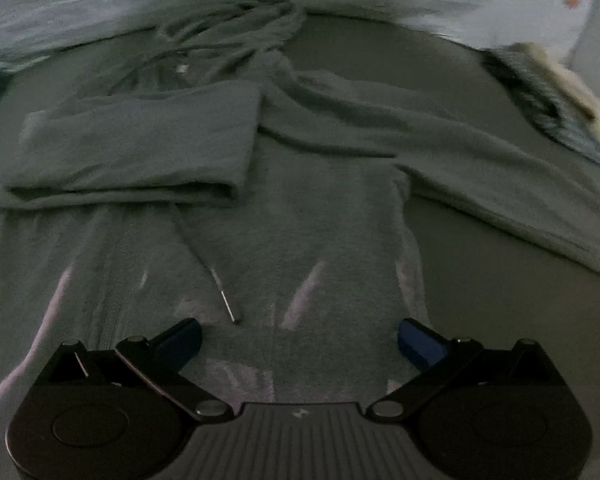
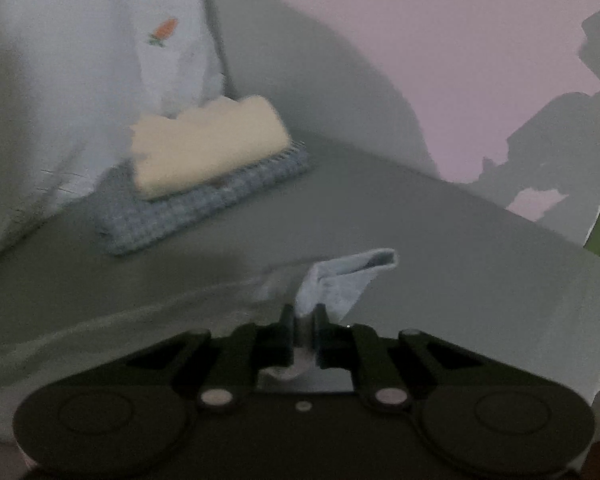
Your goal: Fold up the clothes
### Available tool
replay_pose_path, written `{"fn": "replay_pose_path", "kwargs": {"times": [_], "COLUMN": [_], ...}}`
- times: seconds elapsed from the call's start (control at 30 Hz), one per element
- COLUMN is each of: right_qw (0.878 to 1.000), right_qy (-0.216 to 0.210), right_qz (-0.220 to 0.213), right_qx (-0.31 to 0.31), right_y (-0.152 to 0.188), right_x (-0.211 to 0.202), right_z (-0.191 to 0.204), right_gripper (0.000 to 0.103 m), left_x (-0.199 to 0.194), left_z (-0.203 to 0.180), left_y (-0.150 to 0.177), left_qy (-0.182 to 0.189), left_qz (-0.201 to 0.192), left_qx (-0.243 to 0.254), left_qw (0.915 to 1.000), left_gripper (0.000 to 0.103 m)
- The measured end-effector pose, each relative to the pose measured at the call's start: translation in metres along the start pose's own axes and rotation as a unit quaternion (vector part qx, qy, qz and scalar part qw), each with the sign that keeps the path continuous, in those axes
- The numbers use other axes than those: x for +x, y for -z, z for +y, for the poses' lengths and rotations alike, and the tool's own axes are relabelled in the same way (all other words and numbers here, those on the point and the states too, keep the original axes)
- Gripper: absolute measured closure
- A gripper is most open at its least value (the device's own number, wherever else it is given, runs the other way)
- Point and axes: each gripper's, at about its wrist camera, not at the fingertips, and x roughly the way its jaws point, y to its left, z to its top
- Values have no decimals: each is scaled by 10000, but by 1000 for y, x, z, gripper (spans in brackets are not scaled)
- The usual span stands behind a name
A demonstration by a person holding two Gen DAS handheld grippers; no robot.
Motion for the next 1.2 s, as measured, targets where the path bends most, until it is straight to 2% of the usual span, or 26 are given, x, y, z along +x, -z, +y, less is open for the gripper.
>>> {"fn": "replay_pose_path", "kwargs": {"times": [0.1, 0.2, 0.3, 0.37, 0.47, 0.5, 0.53, 0.57, 0.6, 0.63, 0.7, 0.77, 0.87, 0.93, 1.0, 1.1, 1.17, 1.2], "right_qw": [9995, 9966, 9838, 9647, 9220, 9026, 8845, 8670, 8546, 8445, 8271, 8285, 8538, 8767, 8971, 9151, 9310, 9393], "right_qy": [-237, -740, -1726, -2557, -3709, -4055, -4287, -4456, -4543, -4590, -4660, -4609, -4179, -3629, -2976, -2133, -1704, -1546], "right_qz": [-180, -354, -325, -185, 168, 346, 429, 456, 377, 248, 76, 259, 657, 734, 659, 488, 555, 635], "right_qx": [81, 9, -363, -600, -1095, -1403, -1789, -2182, -2486, -2747, -3141, -3171, -3034, -3071, -3199, -3387, -3181, -2995], "right_y": [5, 13, 32, 53, 95, 112, 128, 144, 158, 170, 191, 197, 195, 193, 191, 185, 177, 174], "right_x": [-32, -74, -119, -150, -196, -212, -228, -243, -255, -266, -281, -277, -251, -233, -217, -199, -184, -177], "right_z": [60, 147, 260, 341, 462, 503, 536, 565, 583, 596, 614, 608, 584, 562, 537, 502, 477, 465], "right_gripper": [94, 94, 94, 94, 94, 92, 87, 79, 58, 48, 47, 43, 40, 39, 38, 38, 37, 33], "left_x": [-19, -55, -89, -110, -135, -139, -143, -146, -147, -146, -144, -139, -126, -116, -104, -85, -77, -73], "left_z": [46, 120, 214, 277, 360, 383, 404, 424, 439, 451, 470, 480, 486, 483, 475, 463, 456, 453], "left_y": [-5, -15, -21, -20, -7, 0, 6, 14, 20, 26, 35, 41, 45, 42, 34, 16, 5, 0], "left_qy": [903, 1166, 1354, 1372, 915, 754, 600, 488, 412, 334, 180, 63, 157, 304, 338, 208, 105, 60], "left_qz": [50, -450, -932, -1227, -1583, -1598, -1604, -1619, -1621, -1581, -1486, -1402, -1238, -1113, -989, -921, -951, -957], "left_qx": [-298, -623, -1202, -1580, -2195, -2433, -2671, -2885, -3034, -3122, -3207, -3198, -3231, -3167, -2946, -2584, -2325, -2232], "left_qw": [9955, 9902, 9791, 9701, 9583, 9537, 9483, 9424, 9381, 9362, 9353, 9370, 9381, 9415, 9499, 9614, 9679, 9700], "left_gripper": [0, 0, 0, 0, 0, 0, 0, 0, 0, 0, 0, 0, 0, 0, 0, 0, 0, 0]}}
